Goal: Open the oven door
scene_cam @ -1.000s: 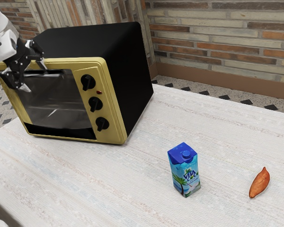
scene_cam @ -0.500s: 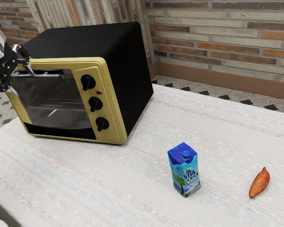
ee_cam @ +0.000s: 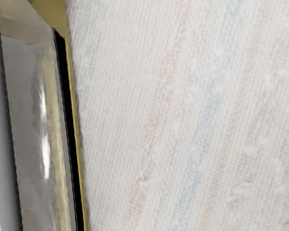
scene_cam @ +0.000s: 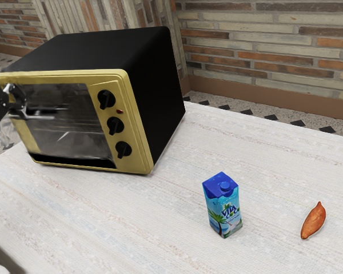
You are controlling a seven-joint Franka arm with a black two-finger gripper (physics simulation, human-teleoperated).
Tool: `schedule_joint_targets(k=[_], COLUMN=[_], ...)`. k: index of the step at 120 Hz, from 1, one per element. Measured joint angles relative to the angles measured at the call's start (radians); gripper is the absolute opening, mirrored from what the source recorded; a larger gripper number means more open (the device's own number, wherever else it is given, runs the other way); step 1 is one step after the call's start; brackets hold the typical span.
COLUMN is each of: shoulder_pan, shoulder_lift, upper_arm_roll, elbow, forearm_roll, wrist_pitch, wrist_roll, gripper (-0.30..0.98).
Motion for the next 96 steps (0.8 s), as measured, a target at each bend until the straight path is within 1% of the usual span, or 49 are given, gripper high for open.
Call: schedule_joint_targets(k=[2,4,6,7,12,15,17,19,21,25,28,31,34,37,44,49,58,64,68,77,96], shoulder_pan=[0.003,-0.003,-0.007,-0.005,-0.059,-0.093,-0.106,-0.119,-0.128,-0.139,-0.149,-0.171,-0.191,-0.201,-0.210,-0.212,-0.216,-0.222,-0.219,-0.200,-0.221], shoulder_lift=[-0.053,-0.118,-0.217,-0.268,-0.595,-0.818,-0.925,-0.996,-1.022,-0.952,-0.829,-0.662,-0.532,-0.456,-0.305,-0.180,0.026,0.134,0.184,0.229,0.239], upper_arm_roll=[-0.003,-0.003,-0.007,-0.011,-0.024,-0.016,0.009,0.036,0.049,0.059,0.057,0.006,-0.063,-0.128,-0.176,-0.218,-0.244,-0.251,-0.253,-0.255,-0.260], elbow=[-0.071,-0.157,-0.282,-0.346,-0.721,-0.886,-0.931,-0.919,-0.853,-0.606,-0.391,-0.175,-0.020,0.074,0.235,0.332,0.411,0.415,0.413,0.409,0.406], forearm_roll=[-0.001,-0.002,-0.003,-0.004,-0.003,-0.002,-0.002,-0.002,-0.004,-0.013,-0.021,-0.021,-0.013,-0.003,-0.033,-0.027,-0.033,-0.037,-0.039,-0.041,-0.040], wrist_pitch=[0.018,0.039,0.067,0.082,0.161,0.183,0.186,0.182,0.171,0.136,0.099,0.053,0.011,-0.017,-0.057,-0.104,-0.188,-0.230,-0.253,-0.291,-0.339], wrist_roll=[0.000,0.000,0.000,0.000,0.000,0.001,0.002,0.002,0.000,-0.009,-0.019,-0.027,-0.033,-0.041,-0.101,-0.189,-0.370,-0.483,-0.554,-0.699,-0.954], gripper=[0.63,0.60,0.48,0.47,0.52,0.54,0.56,0.57,0.58,0.60,0.62,0.62,0.63,0.64,0.65,0.66,0.67,0.67,0.68,0.68,0.68])
